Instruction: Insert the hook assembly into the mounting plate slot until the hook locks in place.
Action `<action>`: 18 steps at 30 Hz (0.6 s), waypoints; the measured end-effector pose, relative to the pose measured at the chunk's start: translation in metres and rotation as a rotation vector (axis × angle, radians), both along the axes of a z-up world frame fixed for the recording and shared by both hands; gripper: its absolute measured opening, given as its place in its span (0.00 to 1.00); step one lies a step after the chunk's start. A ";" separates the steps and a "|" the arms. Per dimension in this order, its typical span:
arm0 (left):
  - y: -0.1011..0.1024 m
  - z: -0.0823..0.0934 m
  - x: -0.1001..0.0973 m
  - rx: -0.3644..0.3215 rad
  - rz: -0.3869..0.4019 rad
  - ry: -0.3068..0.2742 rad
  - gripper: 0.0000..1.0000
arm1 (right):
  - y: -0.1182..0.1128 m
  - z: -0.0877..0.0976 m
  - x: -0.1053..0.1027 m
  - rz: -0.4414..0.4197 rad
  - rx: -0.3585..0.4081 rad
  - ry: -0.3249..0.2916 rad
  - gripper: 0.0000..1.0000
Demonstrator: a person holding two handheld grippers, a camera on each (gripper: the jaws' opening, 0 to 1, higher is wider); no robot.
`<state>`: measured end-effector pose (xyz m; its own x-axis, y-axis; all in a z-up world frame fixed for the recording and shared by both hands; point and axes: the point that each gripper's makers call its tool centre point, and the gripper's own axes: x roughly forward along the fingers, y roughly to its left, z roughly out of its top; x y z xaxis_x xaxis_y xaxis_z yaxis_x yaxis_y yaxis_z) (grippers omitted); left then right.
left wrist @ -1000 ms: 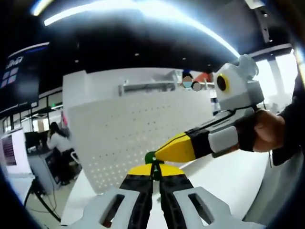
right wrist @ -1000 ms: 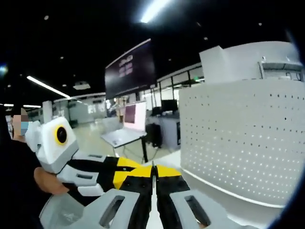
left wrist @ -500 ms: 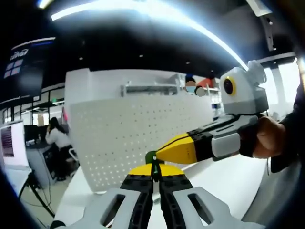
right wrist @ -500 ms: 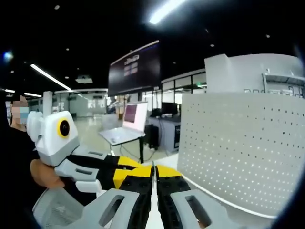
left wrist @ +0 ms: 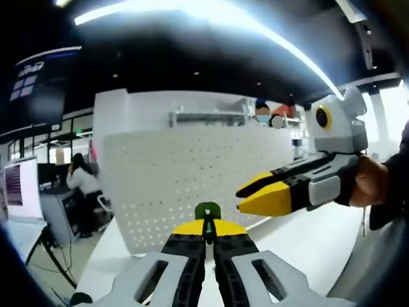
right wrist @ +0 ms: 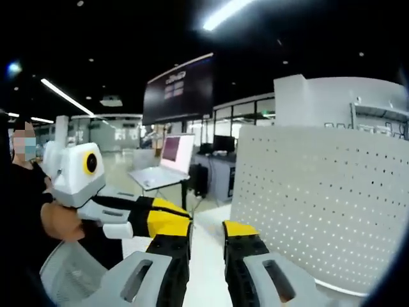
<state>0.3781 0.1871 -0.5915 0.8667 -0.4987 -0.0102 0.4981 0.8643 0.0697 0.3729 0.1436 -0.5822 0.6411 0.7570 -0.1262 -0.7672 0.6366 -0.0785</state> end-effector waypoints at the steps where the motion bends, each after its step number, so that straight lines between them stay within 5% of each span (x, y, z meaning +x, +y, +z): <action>1: 0.002 0.001 0.001 -0.002 0.006 0.001 0.03 | -0.001 -0.001 0.000 -0.002 -0.003 -0.001 0.24; 7: 0.004 0.006 0.007 -0.006 0.018 -0.005 0.03 | -0.017 -0.006 0.001 -0.038 -0.004 -0.006 0.45; 18: 0.030 0.032 0.042 0.026 0.097 -0.030 0.03 | -0.045 -0.027 0.001 -0.119 0.023 0.031 0.60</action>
